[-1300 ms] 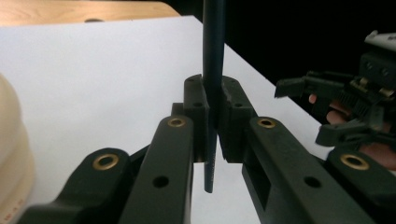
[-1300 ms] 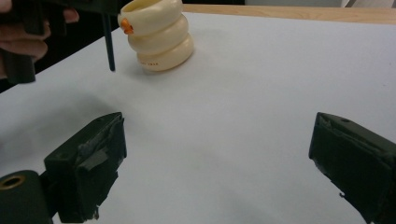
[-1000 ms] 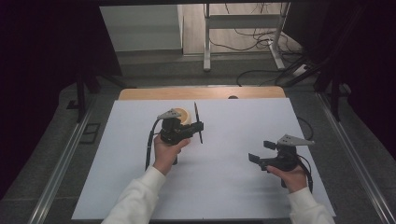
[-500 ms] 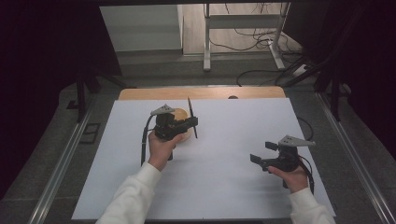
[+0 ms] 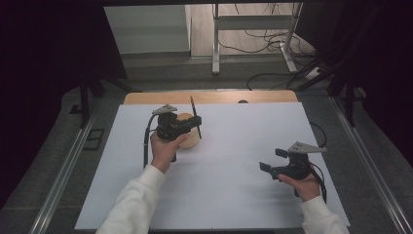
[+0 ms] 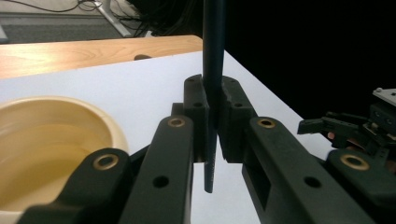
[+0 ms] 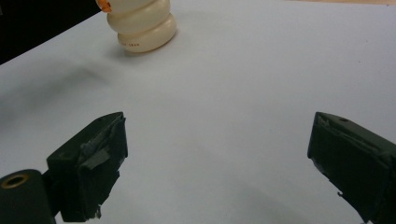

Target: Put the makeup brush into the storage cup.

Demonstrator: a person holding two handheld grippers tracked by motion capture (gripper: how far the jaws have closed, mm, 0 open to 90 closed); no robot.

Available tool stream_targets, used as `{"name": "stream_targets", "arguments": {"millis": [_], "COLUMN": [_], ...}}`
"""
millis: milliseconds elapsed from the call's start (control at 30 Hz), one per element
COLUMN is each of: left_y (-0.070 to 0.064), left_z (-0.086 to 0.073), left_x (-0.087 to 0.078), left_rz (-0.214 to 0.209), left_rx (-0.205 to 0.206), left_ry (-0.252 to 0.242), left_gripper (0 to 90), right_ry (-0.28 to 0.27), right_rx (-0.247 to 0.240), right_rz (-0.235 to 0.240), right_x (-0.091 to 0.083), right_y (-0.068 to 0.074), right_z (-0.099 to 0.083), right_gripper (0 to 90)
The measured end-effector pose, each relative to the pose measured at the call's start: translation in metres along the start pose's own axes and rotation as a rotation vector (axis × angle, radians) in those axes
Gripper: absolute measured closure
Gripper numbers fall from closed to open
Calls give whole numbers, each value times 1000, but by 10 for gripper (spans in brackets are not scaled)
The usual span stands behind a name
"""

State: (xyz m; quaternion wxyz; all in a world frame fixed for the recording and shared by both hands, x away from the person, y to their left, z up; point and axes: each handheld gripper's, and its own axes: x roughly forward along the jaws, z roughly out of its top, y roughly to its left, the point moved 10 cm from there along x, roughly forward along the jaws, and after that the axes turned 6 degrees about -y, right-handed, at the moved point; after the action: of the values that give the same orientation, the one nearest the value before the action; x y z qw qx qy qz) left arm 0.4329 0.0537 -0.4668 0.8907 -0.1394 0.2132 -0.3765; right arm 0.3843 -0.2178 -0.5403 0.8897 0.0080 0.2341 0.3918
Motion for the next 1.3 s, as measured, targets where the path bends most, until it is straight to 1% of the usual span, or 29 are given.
{"name": "stream_targets", "arguments": {"millis": [267, 433, 500, 600, 667, 933, 1100, 1167, 1300], "left_y": [12, 22, 23, 27, 32, 42, 49, 53, 59], "left_z": [3, 12, 14, 18, 21, 26, 26, 26, 26], "left_x": [-2, -7, -7, -8, -9, -10, -8, -7, -5], "left_rz": [26, 47, 48, 61, 79, 102, 121, 131, 144], "left_rx": [-13, -30, -35, -32, -23, -20, -21, -14, -21], "left_ry": [-3, -27, -31, -33, -35, -38, -33, -30, -33], "left_gripper": [835, 835, 835, 835, 835, 835, 835, 834, 835], "right_ry": [3, 4, 4, 4, 4, 5, 3, 4, 5], "right_rx": [0, 10, 10, 12, 13, 7, 9, 10, 10], "right_rz": [-1, 11, 12, 13, 13, 12, 12, 11, 10], "right_x": [1, 2, 2, 2, 2, 2, 2, 1, 1], "right_y": [0, 2, 2, 2, 2, 2, 3, 2, 2], "right_z": [-1, -1, -1, -1, -1, -1, 0, -1, -1], "right_gripper": [52, 53, 53, 53, 53, 54, 54, 55, 55]}}
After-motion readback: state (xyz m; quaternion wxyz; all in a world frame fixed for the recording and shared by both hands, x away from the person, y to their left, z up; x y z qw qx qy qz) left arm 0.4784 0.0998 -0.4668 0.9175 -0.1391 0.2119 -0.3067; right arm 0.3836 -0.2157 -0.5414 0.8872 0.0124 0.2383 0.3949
